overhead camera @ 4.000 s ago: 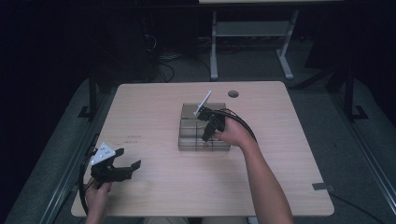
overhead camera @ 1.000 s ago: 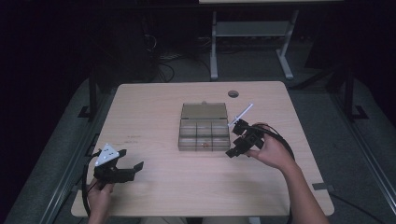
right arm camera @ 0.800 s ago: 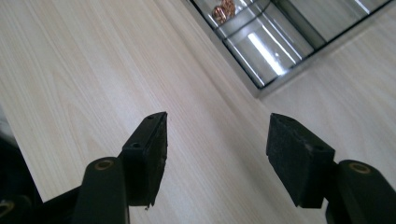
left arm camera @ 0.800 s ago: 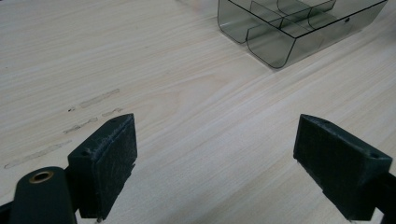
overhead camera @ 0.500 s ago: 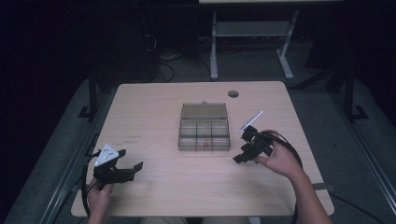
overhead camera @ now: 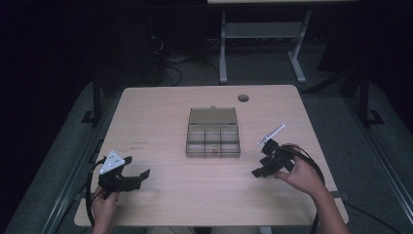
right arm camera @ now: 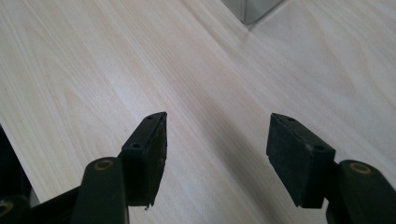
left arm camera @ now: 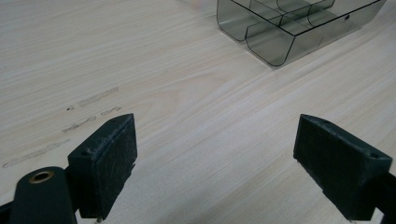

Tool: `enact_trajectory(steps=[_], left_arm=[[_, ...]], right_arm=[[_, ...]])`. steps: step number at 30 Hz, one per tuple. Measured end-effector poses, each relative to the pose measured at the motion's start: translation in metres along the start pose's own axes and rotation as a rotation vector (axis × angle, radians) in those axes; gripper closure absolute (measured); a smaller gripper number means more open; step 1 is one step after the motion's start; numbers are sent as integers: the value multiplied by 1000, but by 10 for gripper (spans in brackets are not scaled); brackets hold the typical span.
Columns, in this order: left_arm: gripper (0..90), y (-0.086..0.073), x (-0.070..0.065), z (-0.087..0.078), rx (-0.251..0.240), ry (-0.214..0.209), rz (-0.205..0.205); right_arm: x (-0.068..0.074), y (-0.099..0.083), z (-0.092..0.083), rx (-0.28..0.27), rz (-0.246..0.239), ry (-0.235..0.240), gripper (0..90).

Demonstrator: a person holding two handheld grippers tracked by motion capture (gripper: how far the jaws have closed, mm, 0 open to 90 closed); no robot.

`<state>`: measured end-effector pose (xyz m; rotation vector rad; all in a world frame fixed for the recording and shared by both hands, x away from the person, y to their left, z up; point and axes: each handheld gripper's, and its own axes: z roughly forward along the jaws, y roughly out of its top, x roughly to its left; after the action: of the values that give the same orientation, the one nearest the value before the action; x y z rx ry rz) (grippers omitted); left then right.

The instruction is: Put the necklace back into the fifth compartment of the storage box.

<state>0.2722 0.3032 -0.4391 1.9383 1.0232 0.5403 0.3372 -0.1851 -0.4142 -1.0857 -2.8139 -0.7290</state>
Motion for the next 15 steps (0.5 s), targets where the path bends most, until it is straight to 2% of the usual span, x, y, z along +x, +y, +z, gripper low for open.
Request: enact_trajectory(steps=[15], left_arm=[[131,0,-1,-1,0,3,-3]], right_arm=[[5,-29,0,-15,17,-6,374]])
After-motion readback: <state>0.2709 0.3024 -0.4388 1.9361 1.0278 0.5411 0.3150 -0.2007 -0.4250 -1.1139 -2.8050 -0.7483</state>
